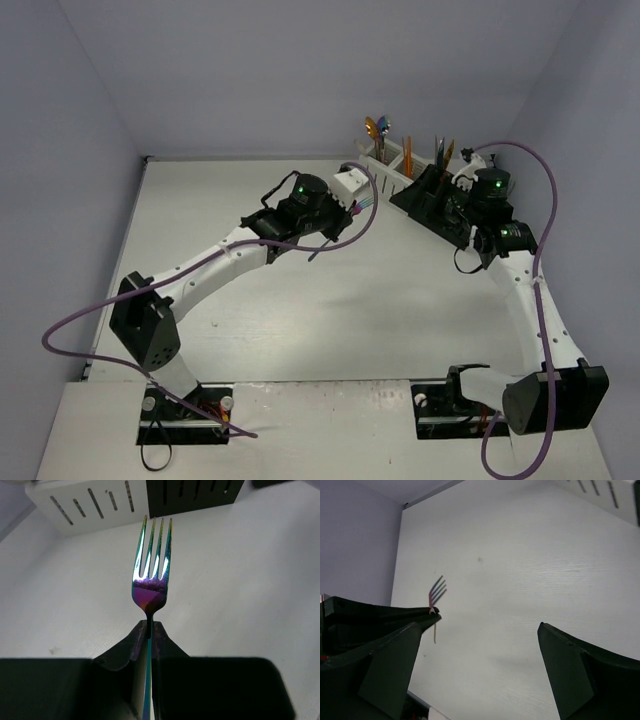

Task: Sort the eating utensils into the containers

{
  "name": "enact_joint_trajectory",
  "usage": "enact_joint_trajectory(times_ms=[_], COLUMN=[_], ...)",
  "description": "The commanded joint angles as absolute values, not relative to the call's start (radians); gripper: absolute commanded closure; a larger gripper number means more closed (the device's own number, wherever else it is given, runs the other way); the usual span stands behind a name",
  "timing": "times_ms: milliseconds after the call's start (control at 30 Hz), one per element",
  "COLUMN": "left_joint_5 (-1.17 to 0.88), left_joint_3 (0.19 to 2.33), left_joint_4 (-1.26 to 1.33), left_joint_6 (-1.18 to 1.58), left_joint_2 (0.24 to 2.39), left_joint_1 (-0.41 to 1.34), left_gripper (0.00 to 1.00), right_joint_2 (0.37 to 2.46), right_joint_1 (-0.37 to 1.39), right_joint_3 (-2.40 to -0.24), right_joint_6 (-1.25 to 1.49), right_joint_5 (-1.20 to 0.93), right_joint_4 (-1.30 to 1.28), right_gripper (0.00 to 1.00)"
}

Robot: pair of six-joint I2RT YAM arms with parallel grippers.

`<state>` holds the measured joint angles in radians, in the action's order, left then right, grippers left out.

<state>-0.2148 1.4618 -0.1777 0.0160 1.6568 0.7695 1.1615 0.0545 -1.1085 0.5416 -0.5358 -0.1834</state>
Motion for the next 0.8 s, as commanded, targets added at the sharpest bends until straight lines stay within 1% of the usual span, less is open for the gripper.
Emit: enact_joint_trajectory(times_ms=[0, 200, 367, 400, 467, 500, 700, 767], left_joint_5=[-0.18, -0.142, -0.112, -0.105, -0.101, -0.1, -0.094, -0.094], left_joint_3=[1.487, 1.488, 1.486, 1.486, 1.491, 1.494, 1.489, 1.489], left_joint_4=[-0.091, -0.063, -0.034, -0.032, -0.032, -0.031, -0.02, -0.02], left_joint_6=[0.024, 0.017, 0.017, 0.014, 0.012, 0.011, 0.011, 0.011], left_joint_2=[1.596, 1.56, 1.536, 1.534, 1.534, 1.535, 1.539, 1.545], left_joint_1=[0.824, 0.868, 0.884, 0.885, 0.888, 0.89, 0.899, 0.903], left_gripper=[1.0, 1.0, 1.0, 1.0, 1.0, 1.0, 1.0, 1.0], right_joint_2=[1.202, 1.25, 1.261, 1.262, 1.261, 1.261, 1.252, 1.25], right_joint_1=[0.134, 0.217, 0.265, 0.268, 0.273, 0.275, 0.29, 0.291], right_joint_3=[-1.215, -1.253, -1.243, -1.24, -1.232, -1.232, -1.206, -1.192], right_joint_6=[0.62, 0.663, 0.684, 0.686, 0.693, 0.692, 0.694, 0.698], right_joint_5=[-0.538, -0.498, -0.456, -0.454, -0.451, -0.45, -0.434, -0.429], right_joint_4=[-0.121, -0.097, -0.084, -0.084, -0.081, -0.079, -0.047, -0.034], right_gripper=[0.0, 0.02, 0.1, 0.14, 0.19, 0.24, 0.56, 0.65])
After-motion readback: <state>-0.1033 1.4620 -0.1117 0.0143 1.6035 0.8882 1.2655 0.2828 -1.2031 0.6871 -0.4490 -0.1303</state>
